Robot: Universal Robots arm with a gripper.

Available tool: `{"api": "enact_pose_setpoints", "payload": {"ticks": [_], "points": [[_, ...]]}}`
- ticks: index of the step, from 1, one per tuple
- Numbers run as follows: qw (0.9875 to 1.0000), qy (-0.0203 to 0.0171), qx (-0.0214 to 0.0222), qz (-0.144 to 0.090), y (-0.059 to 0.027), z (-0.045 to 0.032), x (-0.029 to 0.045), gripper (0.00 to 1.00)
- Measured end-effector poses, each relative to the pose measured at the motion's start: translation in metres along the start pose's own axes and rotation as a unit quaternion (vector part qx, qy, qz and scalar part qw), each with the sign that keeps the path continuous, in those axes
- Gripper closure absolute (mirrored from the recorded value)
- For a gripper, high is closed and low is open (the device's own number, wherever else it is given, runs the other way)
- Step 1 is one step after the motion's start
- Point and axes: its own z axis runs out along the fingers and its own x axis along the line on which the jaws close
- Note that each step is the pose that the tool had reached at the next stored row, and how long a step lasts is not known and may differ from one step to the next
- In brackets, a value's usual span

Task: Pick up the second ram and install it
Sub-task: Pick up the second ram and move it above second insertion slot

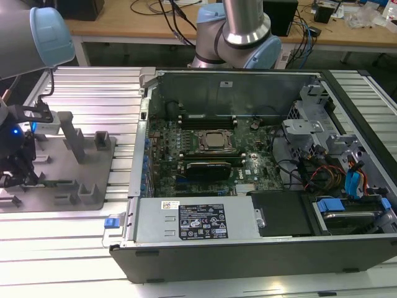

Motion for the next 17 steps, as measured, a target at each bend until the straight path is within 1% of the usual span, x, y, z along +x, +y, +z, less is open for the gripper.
{"api": "enact_pose_setpoints", "payload": {"ticks": [7,9,10,12,13,17], "points": [[1.0000,0.0001,-0.0001,0.000,0.0001,-0.0004,0.0000,0.91],[1.0000,0.0001,-0.0001,0.000,0.0003,-0.0061,-0.0001,0.91],[1.0000,0.0001,-0.0001,0.000,0.0005,-0.0129,-0.0002,0.91],[1.0000,0.0001,-0.0001,0.000,0.0009,-0.0216,-0.0004,0.91],[1.0000,0.0001,-0.0001,0.000,0.0010,-0.0274,-0.0005,0.91],[1.0000,0.0001,-0.0001,0.000,0.0014,-0.0385,-0.0008,0.91]]}}
